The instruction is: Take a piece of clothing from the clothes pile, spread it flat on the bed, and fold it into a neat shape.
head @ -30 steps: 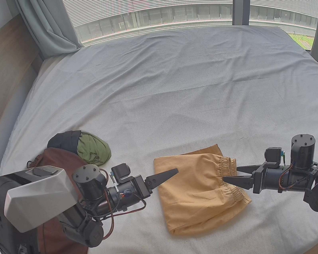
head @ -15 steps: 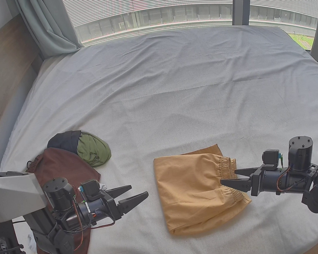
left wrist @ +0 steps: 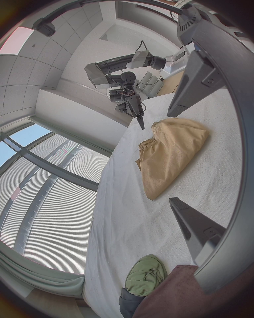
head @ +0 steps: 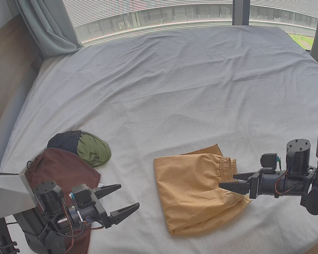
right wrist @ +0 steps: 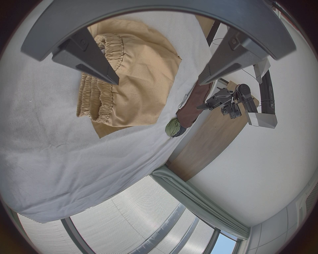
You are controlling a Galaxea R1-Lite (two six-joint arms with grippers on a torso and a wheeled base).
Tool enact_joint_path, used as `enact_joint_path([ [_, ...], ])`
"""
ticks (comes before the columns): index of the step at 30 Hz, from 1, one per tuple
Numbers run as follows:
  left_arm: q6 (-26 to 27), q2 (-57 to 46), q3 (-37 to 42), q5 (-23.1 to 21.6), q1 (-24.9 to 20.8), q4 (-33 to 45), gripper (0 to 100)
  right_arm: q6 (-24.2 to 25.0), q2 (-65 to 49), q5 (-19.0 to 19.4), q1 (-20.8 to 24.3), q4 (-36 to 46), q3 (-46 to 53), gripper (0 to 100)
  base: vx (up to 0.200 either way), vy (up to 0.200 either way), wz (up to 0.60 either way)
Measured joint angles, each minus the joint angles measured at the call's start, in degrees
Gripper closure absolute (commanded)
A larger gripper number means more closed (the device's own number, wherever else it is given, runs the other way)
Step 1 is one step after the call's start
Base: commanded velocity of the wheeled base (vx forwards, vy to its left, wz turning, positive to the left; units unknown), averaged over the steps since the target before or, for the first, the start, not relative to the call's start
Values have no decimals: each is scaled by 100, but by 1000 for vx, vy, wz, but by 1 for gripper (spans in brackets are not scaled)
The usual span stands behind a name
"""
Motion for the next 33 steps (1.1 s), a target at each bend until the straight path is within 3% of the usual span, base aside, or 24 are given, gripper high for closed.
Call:
enact_joint_path([
  [19, 9, 11, -26, 0, 33, 2, 0, -32, 741, -310, 256, -11, -11, 0, 0, 0, 0],
  [27, 13, 9, -54, 7, 37, 0, 0, -418, 1153, -474, 228, -30, -39, 0, 0, 0, 0],
  [33, 13, 6, -54, 7, 37, 2, 0, -444, 1302, -477, 212, -48, -49, 0, 0, 0, 0],
])
